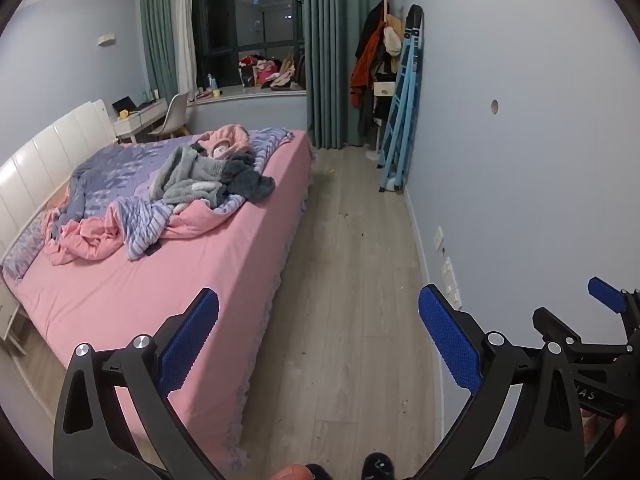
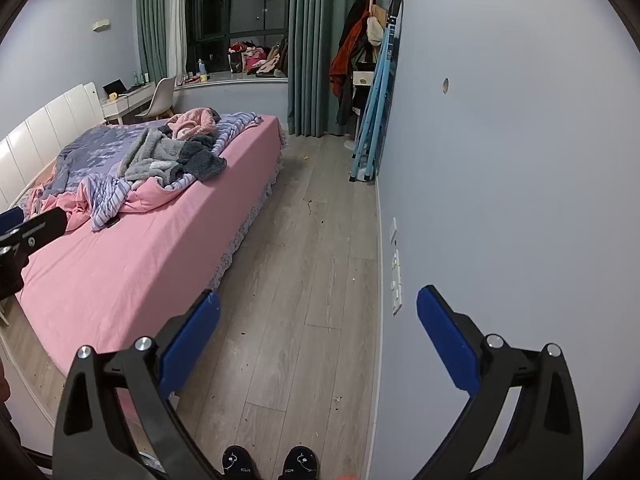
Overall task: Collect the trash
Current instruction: 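Carry both open tools past the pink bed toward the floor debris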
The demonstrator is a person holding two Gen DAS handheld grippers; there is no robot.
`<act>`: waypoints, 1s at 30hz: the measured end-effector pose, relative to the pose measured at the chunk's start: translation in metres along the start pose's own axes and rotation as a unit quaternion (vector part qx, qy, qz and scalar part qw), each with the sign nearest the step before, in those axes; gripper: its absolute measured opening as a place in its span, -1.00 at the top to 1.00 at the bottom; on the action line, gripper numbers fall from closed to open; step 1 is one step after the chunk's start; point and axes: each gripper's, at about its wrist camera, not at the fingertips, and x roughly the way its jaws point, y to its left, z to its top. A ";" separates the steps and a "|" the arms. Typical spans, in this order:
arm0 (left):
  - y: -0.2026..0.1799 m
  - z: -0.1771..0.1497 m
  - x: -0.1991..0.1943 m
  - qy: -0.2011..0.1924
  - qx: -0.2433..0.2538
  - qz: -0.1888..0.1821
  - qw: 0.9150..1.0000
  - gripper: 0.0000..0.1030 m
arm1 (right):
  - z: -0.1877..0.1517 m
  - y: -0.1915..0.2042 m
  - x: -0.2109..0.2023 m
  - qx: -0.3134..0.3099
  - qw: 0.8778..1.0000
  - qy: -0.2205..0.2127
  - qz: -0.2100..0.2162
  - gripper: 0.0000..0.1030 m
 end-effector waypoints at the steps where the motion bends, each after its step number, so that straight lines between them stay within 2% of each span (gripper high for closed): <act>1: 0.000 0.000 0.000 -0.001 0.000 0.000 1.000 -0.88 | 0.000 0.000 0.000 -0.001 1.000 0.000 0.000 -0.86; 16: -0.005 -0.001 0.004 0.011 0.006 0.008 1.000 -0.88 | -0.001 -0.004 0.007 0.004 1.000 0.009 0.002 -0.86; 23: -0.016 -0.009 0.030 0.040 0.009 0.009 0.999 -0.88 | -0.008 -0.012 0.021 0.017 1.000 0.025 0.002 -0.86; 30: -0.044 0.003 0.051 0.045 0.027 0.005 0.999 -0.88 | -0.008 -0.031 0.042 0.011 0.999 0.037 0.016 -0.86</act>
